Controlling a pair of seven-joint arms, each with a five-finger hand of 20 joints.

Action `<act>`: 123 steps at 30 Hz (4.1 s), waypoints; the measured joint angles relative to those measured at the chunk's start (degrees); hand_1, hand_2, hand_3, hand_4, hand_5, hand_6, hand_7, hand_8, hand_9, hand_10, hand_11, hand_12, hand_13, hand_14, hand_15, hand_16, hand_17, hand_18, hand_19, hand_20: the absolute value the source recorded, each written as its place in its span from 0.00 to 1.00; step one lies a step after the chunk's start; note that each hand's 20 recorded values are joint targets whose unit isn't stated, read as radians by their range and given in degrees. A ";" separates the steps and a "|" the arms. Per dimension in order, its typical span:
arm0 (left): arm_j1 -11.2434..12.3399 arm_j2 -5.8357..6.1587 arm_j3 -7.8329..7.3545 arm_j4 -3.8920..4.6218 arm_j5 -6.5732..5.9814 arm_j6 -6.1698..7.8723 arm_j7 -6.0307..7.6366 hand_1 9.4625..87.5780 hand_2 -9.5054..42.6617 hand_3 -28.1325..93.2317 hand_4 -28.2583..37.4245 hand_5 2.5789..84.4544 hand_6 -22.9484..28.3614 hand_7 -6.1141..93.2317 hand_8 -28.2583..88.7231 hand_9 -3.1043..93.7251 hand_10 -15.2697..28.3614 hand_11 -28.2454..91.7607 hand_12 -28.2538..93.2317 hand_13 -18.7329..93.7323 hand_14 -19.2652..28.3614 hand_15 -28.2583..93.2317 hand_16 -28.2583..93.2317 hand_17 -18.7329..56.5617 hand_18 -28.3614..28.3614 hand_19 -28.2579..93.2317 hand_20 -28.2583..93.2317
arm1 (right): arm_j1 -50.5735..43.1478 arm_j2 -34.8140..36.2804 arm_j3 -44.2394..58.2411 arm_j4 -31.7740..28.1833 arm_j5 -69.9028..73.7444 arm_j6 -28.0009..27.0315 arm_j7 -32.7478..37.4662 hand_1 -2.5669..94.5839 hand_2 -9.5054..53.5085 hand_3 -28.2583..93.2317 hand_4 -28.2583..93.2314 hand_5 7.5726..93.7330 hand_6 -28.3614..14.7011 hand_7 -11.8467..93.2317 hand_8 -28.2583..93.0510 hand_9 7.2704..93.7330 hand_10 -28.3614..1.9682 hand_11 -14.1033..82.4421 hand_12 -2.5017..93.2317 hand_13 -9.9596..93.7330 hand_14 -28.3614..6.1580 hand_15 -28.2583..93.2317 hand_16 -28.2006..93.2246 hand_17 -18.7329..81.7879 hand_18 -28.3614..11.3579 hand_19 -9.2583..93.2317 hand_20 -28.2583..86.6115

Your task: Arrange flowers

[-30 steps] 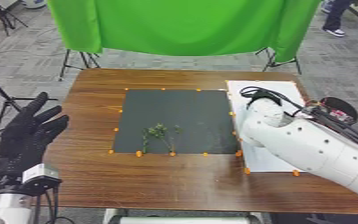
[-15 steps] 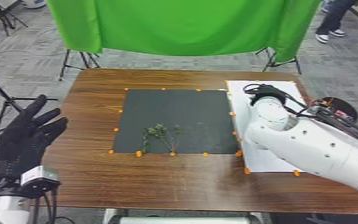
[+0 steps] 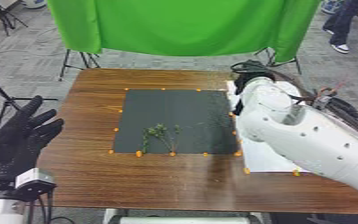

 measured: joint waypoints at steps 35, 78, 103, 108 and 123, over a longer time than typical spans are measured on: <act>-3.08 -2.91 1.14 0.33 2.70 -1.00 -5.13 0.25 0.32 0.75 0.11 0.38 0.60 0.14 0.18 0.34 0.78 0.45 0.33 0.35 0.97 0.69 0.13 0.14 0.98 0.65 0.25 | -10.39 -6.89 -6.33 -3.12 -0.70 -1.05 -0.65 0.64 0.00 0.80 0.01 0.89 0.53 0.24 0.32 1.00 0.57 0.42 0.20 1.00 0.68 0.62 0.35 0.92 0.58 1.00 0.22; -1.09 -2.43 1.21 0.37 2.35 -0.92 -3.78 0.25 0.32 0.75 0.12 0.38 0.60 0.14 0.18 0.34 0.78 0.44 0.33 0.35 0.98 0.68 0.14 0.14 1.00 0.65 0.23 | -13.29 -2.93 5.84 -11.23 2.92 -2.93 -3.55 0.41 0.02 0.78 0.06 0.63 0.50 0.22 0.16 0.93 0.36 0.35 0.19 0.99 0.60 0.59 0.36 0.91 0.61 1.00 0.16; -1.29 -3.38 1.18 0.35 2.18 -0.90 -4.05 0.25 0.32 0.75 0.11 0.38 0.60 0.14 0.18 0.34 0.78 0.44 0.33 0.35 0.98 0.68 0.14 0.14 1.00 0.65 0.23 | -13.28 -3.59 3.12 -8.02 7.86 -9.13 -2.71 0.45 0.06 0.79 0.06 0.71 0.57 0.24 0.16 0.93 0.37 0.35 0.19 0.99 0.60 0.59 0.36 0.91 0.62 1.00 0.13; -0.62 -2.89 0.95 0.32 1.70 -0.83 -3.36 0.25 0.32 0.75 0.11 0.38 0.60 0.14 0.18 0.34 0.78 0.44 0.33 0.35 0.98 0.68 0.14 0.14 1.00 0.65 0.23 | -13.30 -3.31 2.72 -7.93 8.07 -10.13 -2.38 0.52 0.11 0.79 0.02 0.75 0.57 0.24 0.25 0.93 0.38 0.35 0.19 0.99 0.59 0.59 0.36 0.91 0.62 1.00 0.12; -0.77 -2.10 1.42 0.35 1.57 -0.79 -3.24 0.25 0.32 0.75 0.12 0.38 0.60 0.14 0.18 0.34 0.78 0.44 0.33 0.35 0.98 0.68 0.14 0.14 1.00 0.65 0.23 | -10.82 -2.57 -2.96 -7.39 4.02 -1.61 -3.32 0.63 0.01 0.77 0.00 0.88 0.60 0.26 0.31 1.00 0.57 0.43 0.18 1.00 0.67 0.61 0.34 0.95 0.67 1.00 0.09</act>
